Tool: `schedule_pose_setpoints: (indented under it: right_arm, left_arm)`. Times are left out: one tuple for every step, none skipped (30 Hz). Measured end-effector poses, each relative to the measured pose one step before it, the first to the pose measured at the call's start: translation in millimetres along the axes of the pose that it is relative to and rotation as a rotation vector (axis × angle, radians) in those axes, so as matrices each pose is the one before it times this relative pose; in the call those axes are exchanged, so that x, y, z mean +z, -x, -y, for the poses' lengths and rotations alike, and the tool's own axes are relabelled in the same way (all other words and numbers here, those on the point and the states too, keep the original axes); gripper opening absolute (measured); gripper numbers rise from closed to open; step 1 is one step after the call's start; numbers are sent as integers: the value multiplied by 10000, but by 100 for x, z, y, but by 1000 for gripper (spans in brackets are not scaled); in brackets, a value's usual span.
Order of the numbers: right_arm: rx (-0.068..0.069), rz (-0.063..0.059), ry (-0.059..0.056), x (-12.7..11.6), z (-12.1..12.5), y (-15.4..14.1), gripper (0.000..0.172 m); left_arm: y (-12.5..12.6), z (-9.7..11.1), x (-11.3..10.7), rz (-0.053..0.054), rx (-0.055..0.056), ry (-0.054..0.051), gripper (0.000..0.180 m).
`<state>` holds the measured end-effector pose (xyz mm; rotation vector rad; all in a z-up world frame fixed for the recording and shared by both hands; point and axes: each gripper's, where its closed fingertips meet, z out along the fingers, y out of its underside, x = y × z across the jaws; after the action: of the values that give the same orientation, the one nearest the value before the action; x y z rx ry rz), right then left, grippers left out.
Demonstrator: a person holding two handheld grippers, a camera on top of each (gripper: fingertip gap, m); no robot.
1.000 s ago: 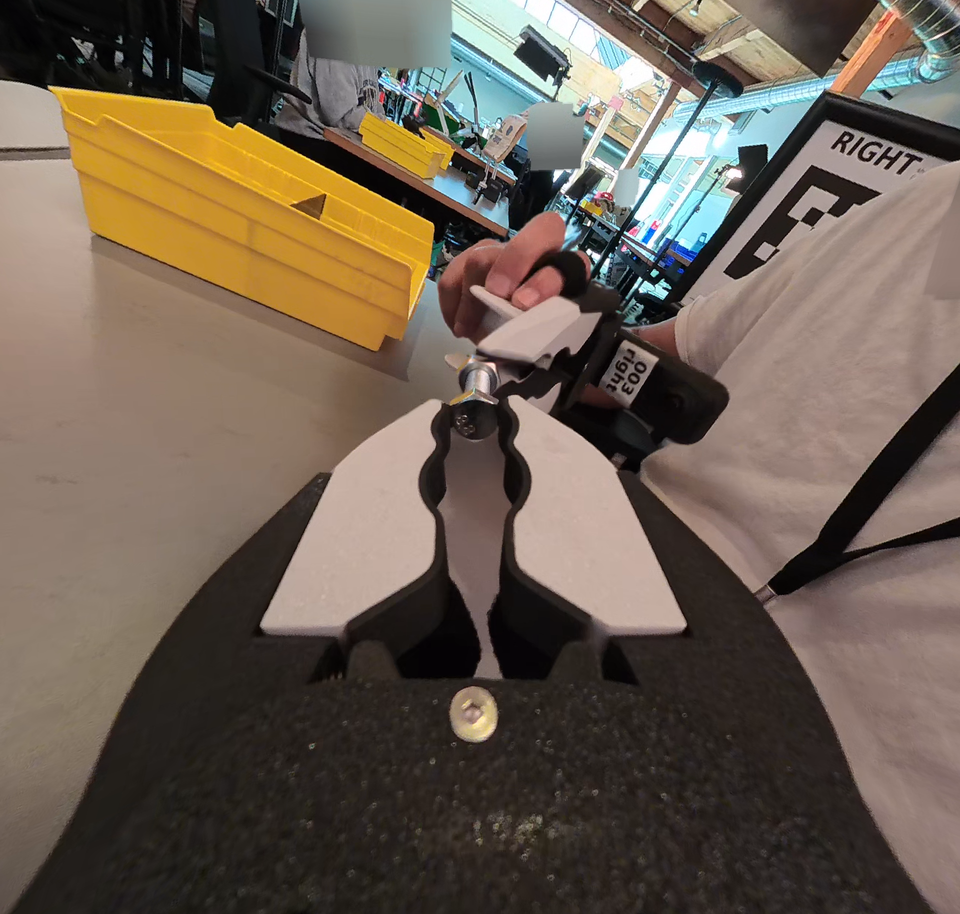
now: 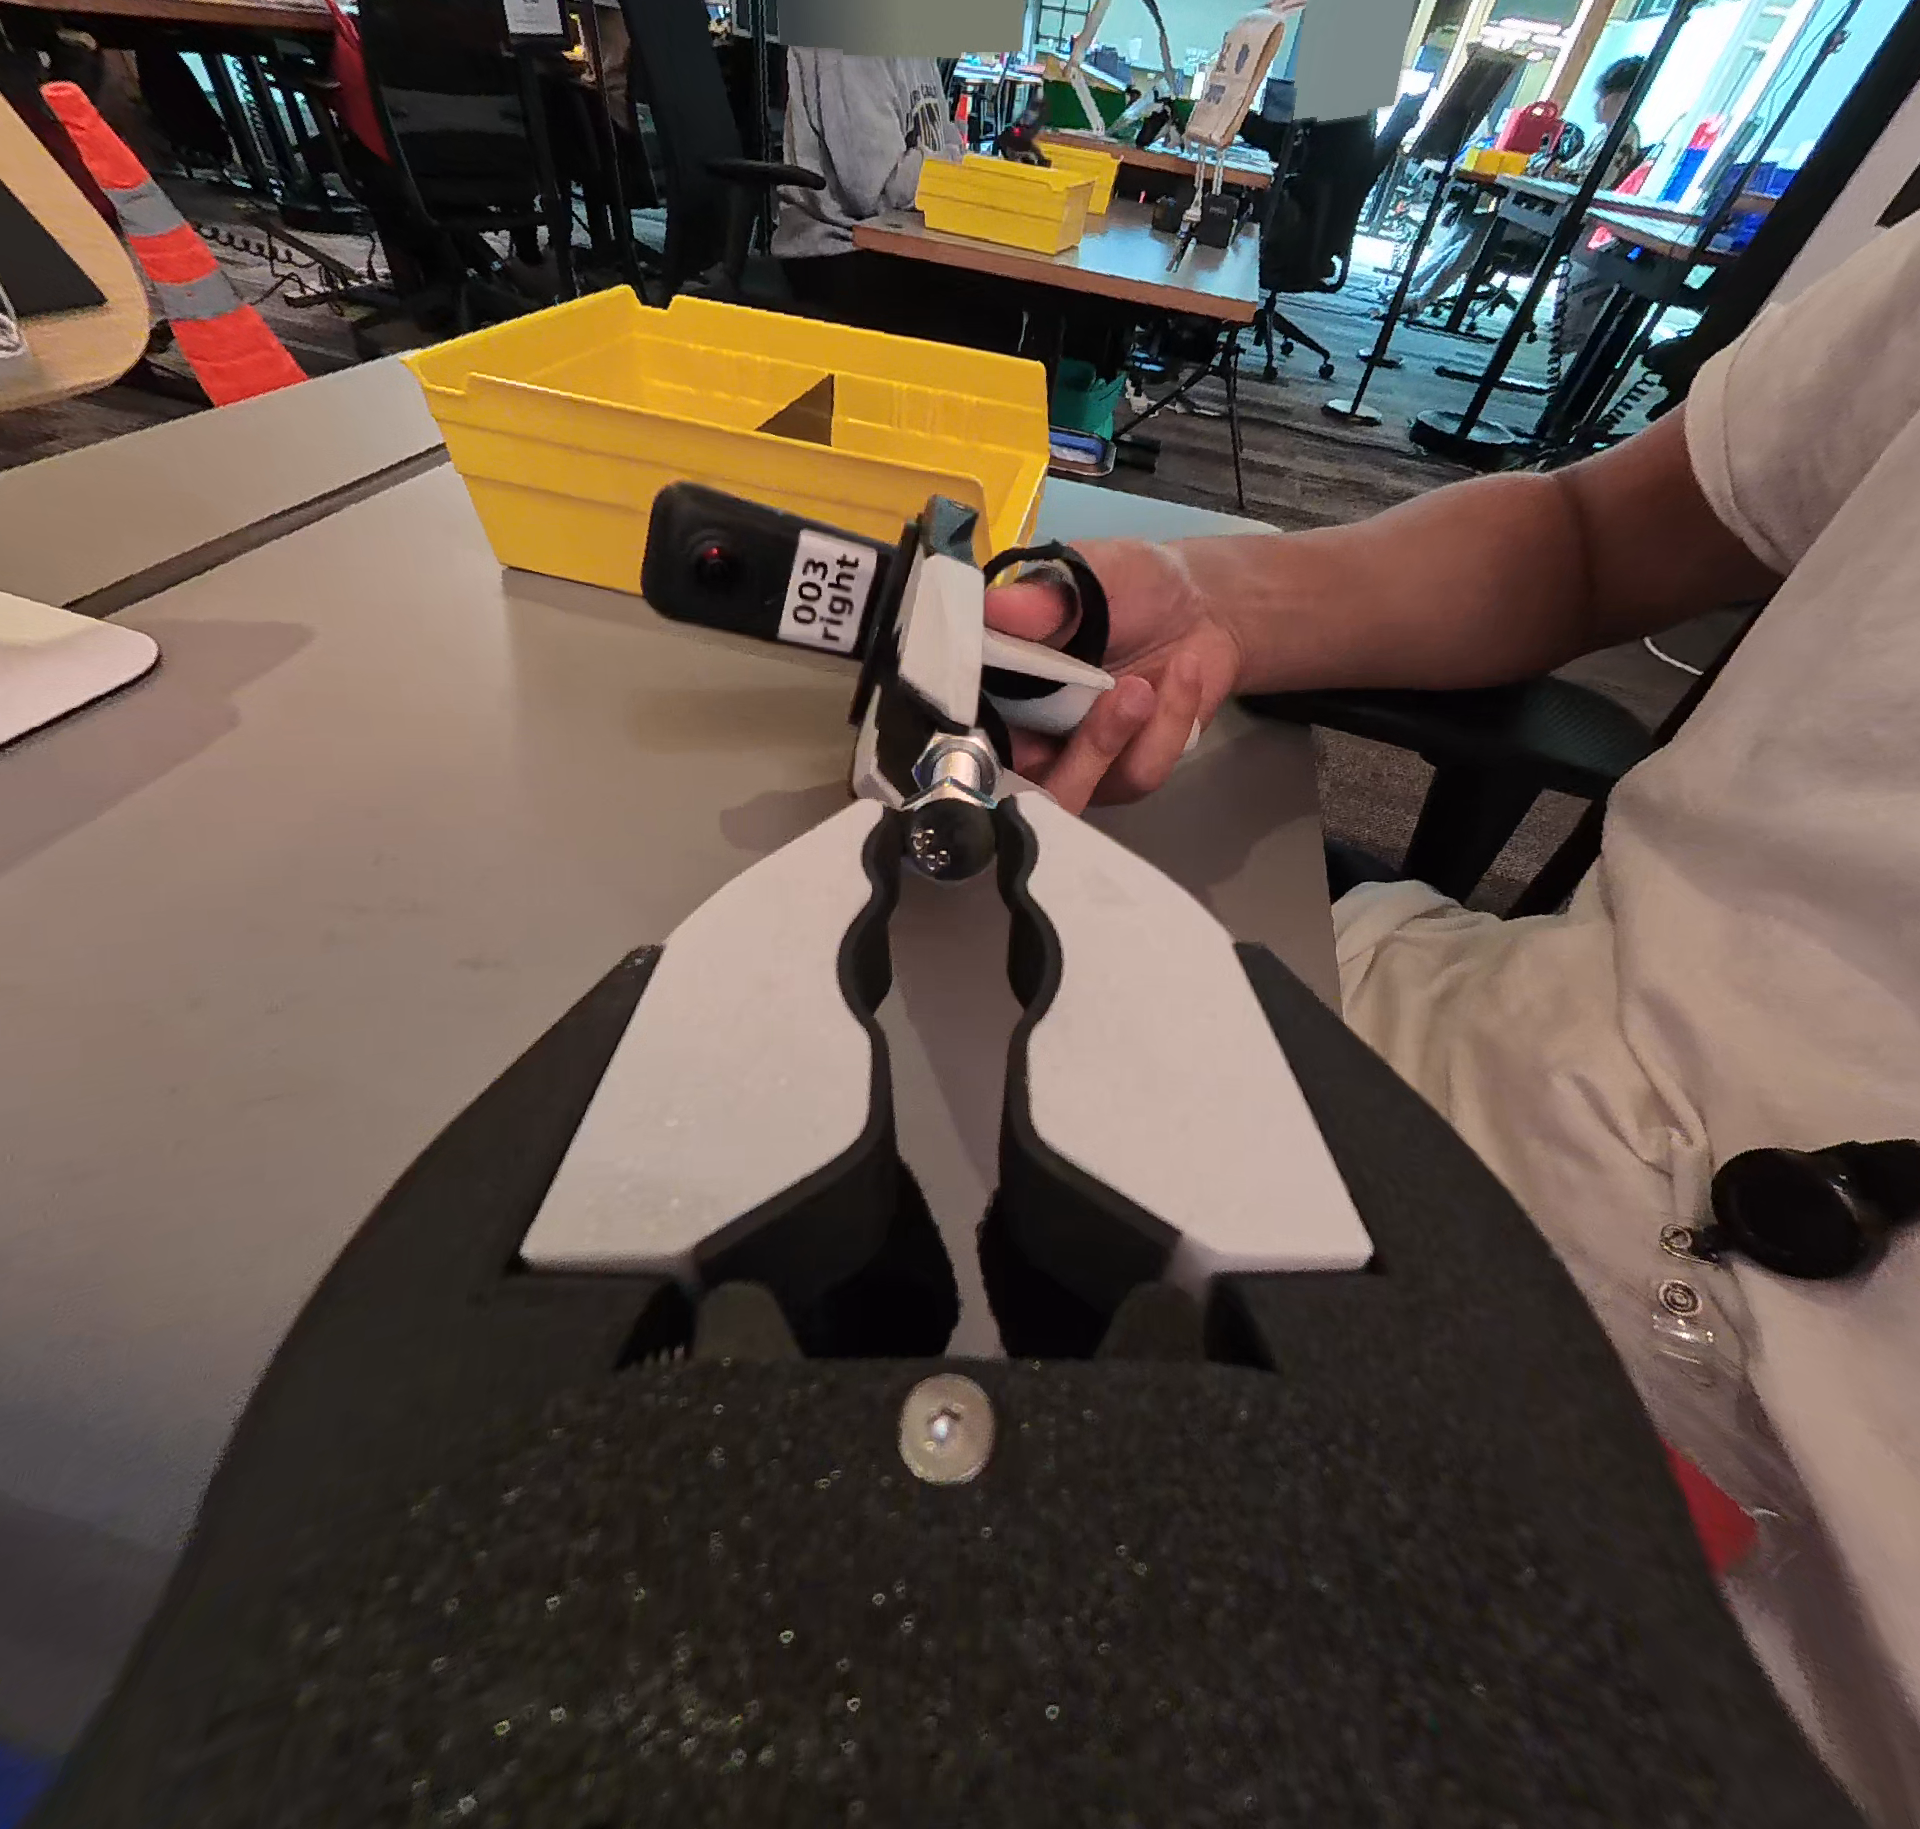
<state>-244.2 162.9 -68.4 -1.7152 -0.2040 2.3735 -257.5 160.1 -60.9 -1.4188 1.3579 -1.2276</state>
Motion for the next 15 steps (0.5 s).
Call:
schedule_pose_setpoints:
  right_arm:
    - [-463,-251,33,-21,74,20,17]
    - [-695,-395,5,-12,141,-19,17]
    - [-856,-480,86,43,89,43,17]
    - [-1095,-567,125,75,82,126,17]
    - [-1396,-666,144,82,126,210,17]
    - [-1648,-733,207,81,108,253,17]
    - [-1784,-797,333,80,-1,233,17]
    - [-1853,-894,478,118,-164,83,17]
    - [-1880,-936,495,108,-181,27,17]
    - [-1893,-898,356,27,-40,79,17]
    - [-1842,-868,219,-78,118,78,17]
    - [-1870,-847,261,-94,66,6,17]
    - [-1928,-845,388,-84,-115,-68,17]
    - [-1976,-828,434,-70,-160,-81,17]
    - [-1871,-834,413,-55,-96,-106,17]
  left_arm:
    - [20,3,12,1,-33,-14,17]
    - [92,-63,5,18,-52,14,17]
    - [81,-36,-41,-44,-121,-13,17]
    - [52,36,-74,-125,-222,-77,17]
    - [49,131,-101,-178,-308,-134,17]
    - [-14,211,-103,-241,-393,-184,17]
    - [-67,254,-102,-303,-457,-202,17]
    - [-42,192,-78,-264,-399,-178,17]
    - [11,90,-55,-175,-296,-121,17]
    - [4,-10,-24,-151,-231,-52,17]
    - [-40,-4,-12,-151,-190,-48,17]
    - [-46,11,30,-108,-157,-39,17]
    - [44,-97,84,-24,-123,27,17]
    - [110,-148,117,25,-83,61,17]
    - [90,-79,92,12,-81,12,17]
